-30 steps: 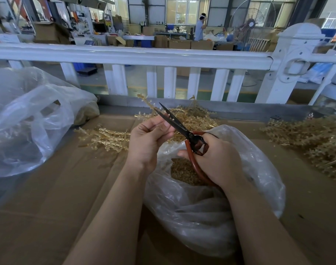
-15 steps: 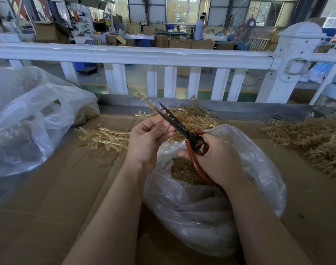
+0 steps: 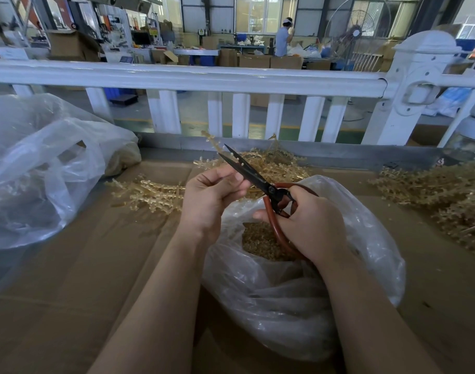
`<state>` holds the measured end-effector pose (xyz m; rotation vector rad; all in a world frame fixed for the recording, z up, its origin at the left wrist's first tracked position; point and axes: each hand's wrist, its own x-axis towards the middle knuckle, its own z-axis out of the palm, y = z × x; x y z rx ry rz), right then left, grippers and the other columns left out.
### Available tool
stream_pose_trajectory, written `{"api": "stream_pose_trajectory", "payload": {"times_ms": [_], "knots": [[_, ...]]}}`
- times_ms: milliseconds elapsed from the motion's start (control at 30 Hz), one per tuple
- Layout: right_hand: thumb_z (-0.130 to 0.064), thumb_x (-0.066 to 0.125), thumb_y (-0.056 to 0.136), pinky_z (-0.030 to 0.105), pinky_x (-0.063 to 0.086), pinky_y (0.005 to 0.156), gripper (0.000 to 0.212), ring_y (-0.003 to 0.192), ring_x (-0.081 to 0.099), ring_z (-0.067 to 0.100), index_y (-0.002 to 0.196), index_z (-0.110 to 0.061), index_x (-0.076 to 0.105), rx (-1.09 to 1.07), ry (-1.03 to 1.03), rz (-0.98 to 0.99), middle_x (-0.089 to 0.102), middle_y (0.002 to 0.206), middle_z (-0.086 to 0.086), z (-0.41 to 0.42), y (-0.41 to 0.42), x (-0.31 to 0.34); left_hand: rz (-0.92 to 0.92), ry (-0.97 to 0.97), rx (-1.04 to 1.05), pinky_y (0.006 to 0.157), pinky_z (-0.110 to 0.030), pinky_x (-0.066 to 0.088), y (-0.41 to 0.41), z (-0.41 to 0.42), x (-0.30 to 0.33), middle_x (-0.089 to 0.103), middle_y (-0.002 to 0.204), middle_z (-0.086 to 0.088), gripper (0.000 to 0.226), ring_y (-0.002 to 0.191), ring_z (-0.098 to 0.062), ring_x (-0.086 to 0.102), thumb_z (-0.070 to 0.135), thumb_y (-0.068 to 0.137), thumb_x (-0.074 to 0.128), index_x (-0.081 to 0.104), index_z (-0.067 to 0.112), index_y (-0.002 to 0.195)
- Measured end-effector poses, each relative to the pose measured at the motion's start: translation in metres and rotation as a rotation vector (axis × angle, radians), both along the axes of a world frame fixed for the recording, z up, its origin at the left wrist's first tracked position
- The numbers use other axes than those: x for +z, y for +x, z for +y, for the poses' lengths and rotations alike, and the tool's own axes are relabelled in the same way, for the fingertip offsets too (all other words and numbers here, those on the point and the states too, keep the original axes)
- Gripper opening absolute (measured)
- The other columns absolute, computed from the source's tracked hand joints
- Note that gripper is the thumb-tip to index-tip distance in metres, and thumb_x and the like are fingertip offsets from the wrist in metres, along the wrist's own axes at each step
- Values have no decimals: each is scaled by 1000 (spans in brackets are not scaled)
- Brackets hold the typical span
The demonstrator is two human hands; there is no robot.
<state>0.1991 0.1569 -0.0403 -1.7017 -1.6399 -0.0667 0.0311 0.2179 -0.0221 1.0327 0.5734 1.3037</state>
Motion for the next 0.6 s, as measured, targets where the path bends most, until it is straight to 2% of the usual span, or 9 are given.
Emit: {"api": "stream_pose_trajectory", "payload": {"times_ms": [100,300,467,600], "knots": [[-97,38,62,15,42,57,75,64,49,-6,86,-29,60,-42,8,-26,53,70,-24,0,0,1,35,8,-3,66,-21,57,2,-2,1,73,75,-6,11,68,-13,70,3,74,70,71,3,85],[-96,40,63,26,53,61,79,66,58,2,86,-25,64,-59,11,-50,63,74,-18,1,0,0,18,19,-30,66,-21,57,1,-3,3,73,74,-6,12,68,-13,70,8,68,72,73,7,80],[-95,42,63,25,54,62,80,66,57,1,86,-23,67,-32,39,-41,64,77,-18,2,1,-2,19,11,-40,67,-21,57,1,-3,3,74,76,-6,16,68,-13,70,9,70,71,72,4,85],[-93,44,65,28,56,63,79,68,61,5,86,-21,68,-8,67,-17,66,77,-17,2,1,-3,10,4,-51,67,-21,57,1,-3,3,73,74,-5,11,68,-13,70,7,72,71,73,7,83]]}}
